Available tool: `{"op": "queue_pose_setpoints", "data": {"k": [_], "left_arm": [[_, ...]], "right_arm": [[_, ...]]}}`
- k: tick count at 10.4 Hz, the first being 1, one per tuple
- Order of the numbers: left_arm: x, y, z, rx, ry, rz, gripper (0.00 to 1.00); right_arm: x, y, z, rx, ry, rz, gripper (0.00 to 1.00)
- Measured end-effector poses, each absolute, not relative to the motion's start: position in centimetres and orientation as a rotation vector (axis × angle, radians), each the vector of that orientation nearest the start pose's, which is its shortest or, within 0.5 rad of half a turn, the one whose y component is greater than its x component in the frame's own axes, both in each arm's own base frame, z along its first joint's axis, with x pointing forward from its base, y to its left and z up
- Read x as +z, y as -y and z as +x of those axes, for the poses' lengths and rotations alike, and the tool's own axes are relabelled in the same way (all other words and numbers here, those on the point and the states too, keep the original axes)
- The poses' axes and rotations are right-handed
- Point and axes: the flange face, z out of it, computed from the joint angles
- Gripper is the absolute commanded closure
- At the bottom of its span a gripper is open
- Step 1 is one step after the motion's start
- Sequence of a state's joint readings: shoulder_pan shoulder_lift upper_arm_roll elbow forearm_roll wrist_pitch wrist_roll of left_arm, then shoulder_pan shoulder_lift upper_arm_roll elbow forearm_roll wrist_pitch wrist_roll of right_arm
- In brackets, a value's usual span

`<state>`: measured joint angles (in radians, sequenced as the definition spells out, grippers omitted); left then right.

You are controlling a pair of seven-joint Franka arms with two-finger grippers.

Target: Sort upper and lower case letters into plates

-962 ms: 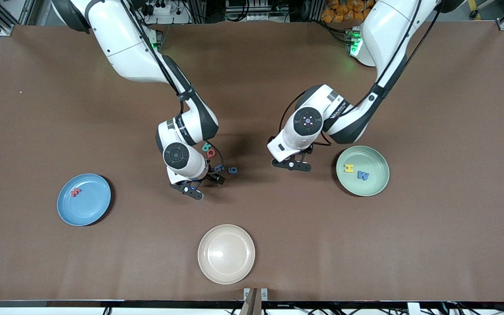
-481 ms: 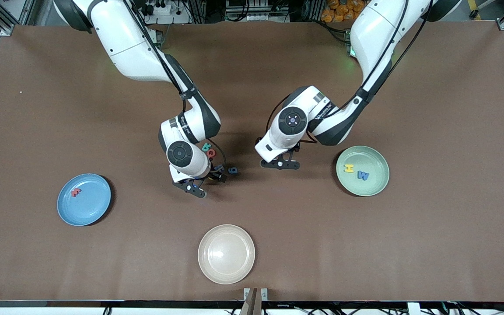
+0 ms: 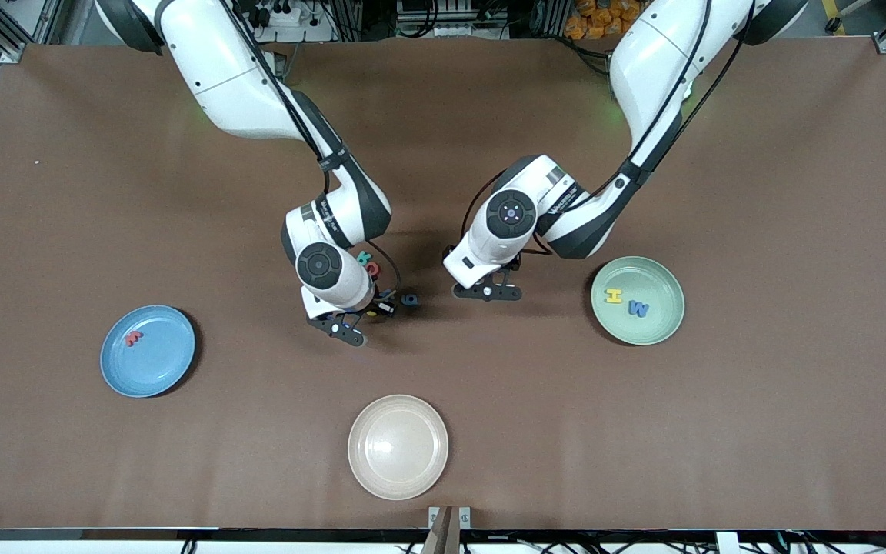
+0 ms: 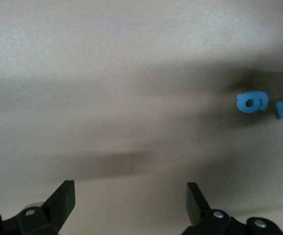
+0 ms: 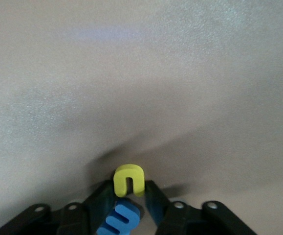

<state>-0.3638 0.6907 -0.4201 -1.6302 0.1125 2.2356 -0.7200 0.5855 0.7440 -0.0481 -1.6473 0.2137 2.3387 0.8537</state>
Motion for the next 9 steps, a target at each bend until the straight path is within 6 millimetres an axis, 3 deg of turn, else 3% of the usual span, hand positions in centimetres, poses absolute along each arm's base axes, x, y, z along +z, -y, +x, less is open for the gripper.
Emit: {"op": "queue_pose_setpoints", "data": {"k": [3, 5, 7, 9], "left_arm": [[24.8, 46.7, 51.5, 0.201, -0.07, -3.264, 0.0], [25.1, 48.7, 51.1, 0.168, -0.061, -3.272, 0.0], [25.6, 51.0, 50.7, 0.05, -0.123, -3.287, 0.0], [25.9, 52.8, 50.5, -0.14, -0.316, -3.313, 0.0]], "right_arm": [[17.7, -34.9, 58.4, 0.165, -0.709, -2.995, 1.0], [19.3, -32.4, 59.9, 0.163, -0.725, -2.991, 1.0], [21.8, -26.1, 62.4, 0.221, -0.644, -3.011, 1.0], [23.9, -17.4, 64.6, 0.292, -0.502, -3.026, 1.0]]}}
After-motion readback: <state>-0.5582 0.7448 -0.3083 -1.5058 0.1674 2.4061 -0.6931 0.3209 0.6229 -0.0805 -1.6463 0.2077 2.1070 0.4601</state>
